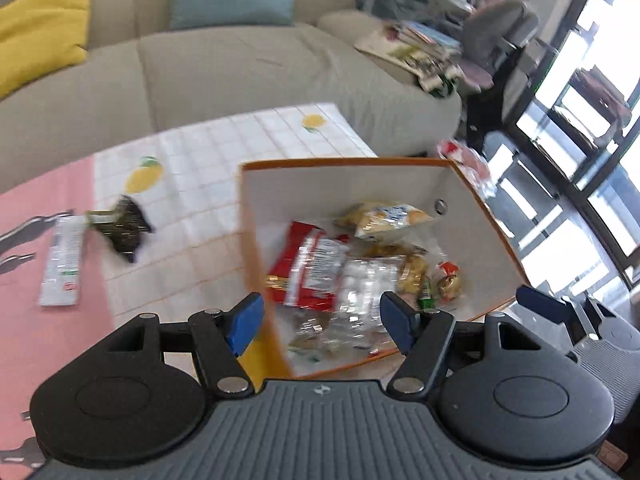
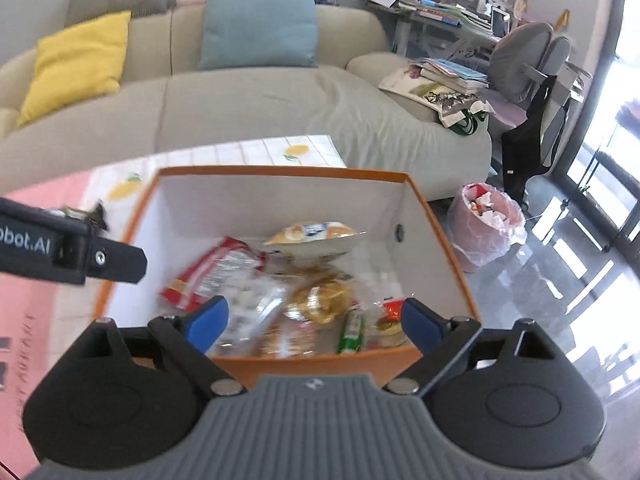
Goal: Organize snacks
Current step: 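Withdraw both open tools from the box back to the remaining snacks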
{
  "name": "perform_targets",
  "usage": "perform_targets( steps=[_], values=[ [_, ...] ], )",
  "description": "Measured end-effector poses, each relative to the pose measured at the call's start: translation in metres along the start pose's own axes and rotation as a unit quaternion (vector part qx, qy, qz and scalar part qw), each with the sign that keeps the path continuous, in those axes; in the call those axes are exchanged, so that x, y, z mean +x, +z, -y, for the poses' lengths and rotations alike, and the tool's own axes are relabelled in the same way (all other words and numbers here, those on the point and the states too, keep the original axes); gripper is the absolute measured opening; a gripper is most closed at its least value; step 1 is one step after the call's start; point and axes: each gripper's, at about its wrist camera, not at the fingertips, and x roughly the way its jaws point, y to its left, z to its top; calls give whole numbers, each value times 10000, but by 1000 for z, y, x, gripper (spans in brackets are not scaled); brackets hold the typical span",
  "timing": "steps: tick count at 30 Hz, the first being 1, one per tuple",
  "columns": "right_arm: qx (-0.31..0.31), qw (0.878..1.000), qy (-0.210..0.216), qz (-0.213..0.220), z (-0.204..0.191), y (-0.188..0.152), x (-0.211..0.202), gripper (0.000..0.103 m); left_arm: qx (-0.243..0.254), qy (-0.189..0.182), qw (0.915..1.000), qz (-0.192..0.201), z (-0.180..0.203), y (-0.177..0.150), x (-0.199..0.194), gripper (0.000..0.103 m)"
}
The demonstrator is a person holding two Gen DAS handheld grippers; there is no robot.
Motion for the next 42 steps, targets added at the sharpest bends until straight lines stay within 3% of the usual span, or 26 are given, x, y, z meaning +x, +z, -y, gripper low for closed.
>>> perform_targets(
  steps=[5, 10, 22, 28, 34, 42],
  values=[
    [137, 9995, 185, 222, -26, -16, -15, 92, -180, 350, 9988, 283, -31, -22, -23, 78],
    [227, 9976, 556, 347, -52, -26, -26, 92, -434, 547, 9970, 330, -66, -42, -36, 78],
    [-590, 9900, 1103, 647, -129, -25, -25, 90, -1106, 940, 9890, 278, -150, -69, -44, 78],
    [-980, 9842, 1280, 727, -167, -22, -8, 90, -1281, 1109, 9853, 223, -183, -75, -37, 78],
    [-1293, 9807, 1375, 518, -198, -21, 21, 90, -1475, 1095, 9826, 276, -215, -78, -23, 78],
    [-1438, 9791, 1426, 179, -222, -9, 69, 78, -1438, 1075, 9832, 341, -253, -68, 2, 78]
  ],
)
